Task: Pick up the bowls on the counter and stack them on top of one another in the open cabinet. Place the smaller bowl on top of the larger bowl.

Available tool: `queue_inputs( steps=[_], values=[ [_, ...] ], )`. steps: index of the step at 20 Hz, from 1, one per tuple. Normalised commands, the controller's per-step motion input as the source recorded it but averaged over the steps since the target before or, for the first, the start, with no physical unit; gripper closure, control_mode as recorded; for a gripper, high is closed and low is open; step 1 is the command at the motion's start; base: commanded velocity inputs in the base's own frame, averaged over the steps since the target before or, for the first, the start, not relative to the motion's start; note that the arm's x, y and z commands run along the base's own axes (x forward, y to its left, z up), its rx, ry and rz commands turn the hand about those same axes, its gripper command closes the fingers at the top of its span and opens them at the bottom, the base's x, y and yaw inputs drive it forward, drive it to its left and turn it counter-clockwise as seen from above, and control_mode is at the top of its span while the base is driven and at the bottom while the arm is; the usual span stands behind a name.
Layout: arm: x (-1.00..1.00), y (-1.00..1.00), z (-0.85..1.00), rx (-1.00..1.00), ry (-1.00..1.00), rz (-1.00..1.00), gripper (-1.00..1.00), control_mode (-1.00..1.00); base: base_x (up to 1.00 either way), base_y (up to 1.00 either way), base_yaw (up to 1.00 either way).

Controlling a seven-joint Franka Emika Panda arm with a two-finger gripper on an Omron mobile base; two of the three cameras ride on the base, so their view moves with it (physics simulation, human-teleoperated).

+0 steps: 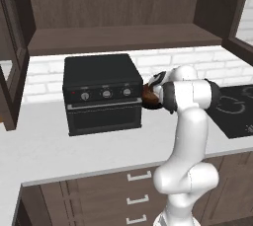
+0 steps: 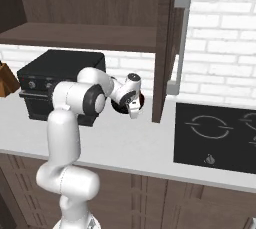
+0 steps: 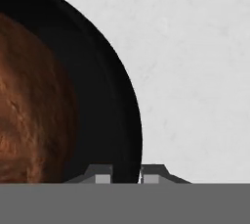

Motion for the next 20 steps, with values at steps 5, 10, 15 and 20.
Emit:
queue_inputs(
  steps=[5,10,15,20],
  values=[
    [-1.00,-0.01,0.40,0.01,-0.05,-0.01,1.00,-1.00,0.00,0.00,0.00],
    [-1.00,-0.09,0.91,0.03,-0.12,-0.05,1.00,-1.00,0.00,0.00,0.00],
    [-1.00,0.00,1.00,0.03,-0.23,-0.04,1.00,-1.00,0.00,0.00,0.00],
    [-1.00,0.00,1.00,0.00,-0.16,0.00,1.00,-1.00,0.00,0.00,0.00]
  ],
)
